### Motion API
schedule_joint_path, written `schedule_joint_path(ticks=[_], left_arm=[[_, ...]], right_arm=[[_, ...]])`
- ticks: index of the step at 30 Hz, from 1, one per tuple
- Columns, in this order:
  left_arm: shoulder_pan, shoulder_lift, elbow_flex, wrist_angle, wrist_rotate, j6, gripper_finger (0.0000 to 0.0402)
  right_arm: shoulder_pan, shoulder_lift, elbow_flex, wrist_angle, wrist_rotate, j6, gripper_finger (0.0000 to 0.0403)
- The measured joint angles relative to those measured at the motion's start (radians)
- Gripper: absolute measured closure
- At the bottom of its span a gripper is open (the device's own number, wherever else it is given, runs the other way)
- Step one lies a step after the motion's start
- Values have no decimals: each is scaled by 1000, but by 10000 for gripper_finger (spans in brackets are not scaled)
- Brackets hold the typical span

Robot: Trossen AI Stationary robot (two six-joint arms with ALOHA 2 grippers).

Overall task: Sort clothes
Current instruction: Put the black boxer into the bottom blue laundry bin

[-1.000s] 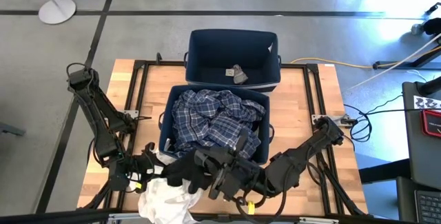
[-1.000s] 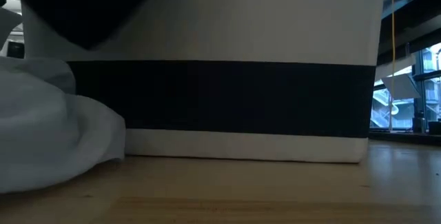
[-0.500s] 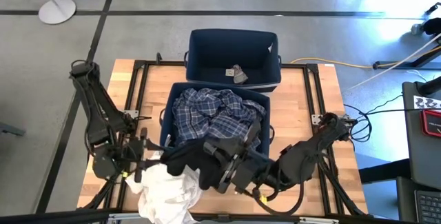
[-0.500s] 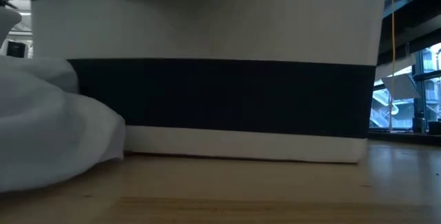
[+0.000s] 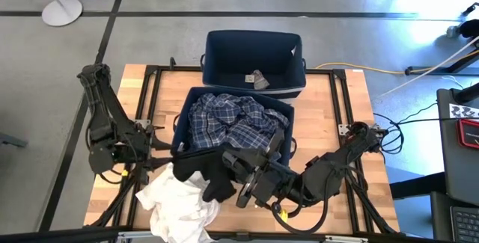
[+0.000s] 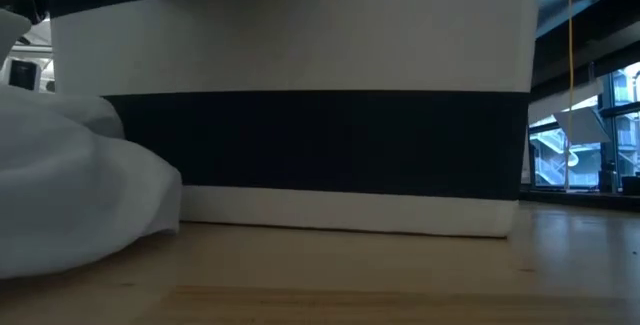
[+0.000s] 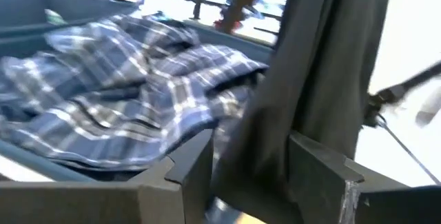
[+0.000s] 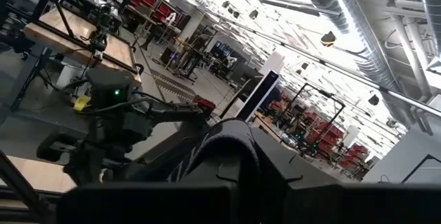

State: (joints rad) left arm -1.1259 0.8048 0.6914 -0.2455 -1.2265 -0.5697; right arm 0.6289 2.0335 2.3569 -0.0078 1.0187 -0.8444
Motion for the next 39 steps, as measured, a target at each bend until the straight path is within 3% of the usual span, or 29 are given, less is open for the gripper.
schedule_joint_path(ticks=[8,16,28,33,39], left_arm=[[2,0,0,0,53,-3,236],[14,0,0,0,37,49,231],[33,-39,10,1,61,62,144],[17,-115,24,3,60,107,135],[17,-184,22,-15,74,150,137]], right_arm=[[0,1,0,-1,-1,2,379],[-1,2,-1,-2,-2,2,379],[-1,3,-1,8,-8,1,379],[0,2,-3,165,2,-98,379],[-1,-1,-2,409,2,-327,379]])
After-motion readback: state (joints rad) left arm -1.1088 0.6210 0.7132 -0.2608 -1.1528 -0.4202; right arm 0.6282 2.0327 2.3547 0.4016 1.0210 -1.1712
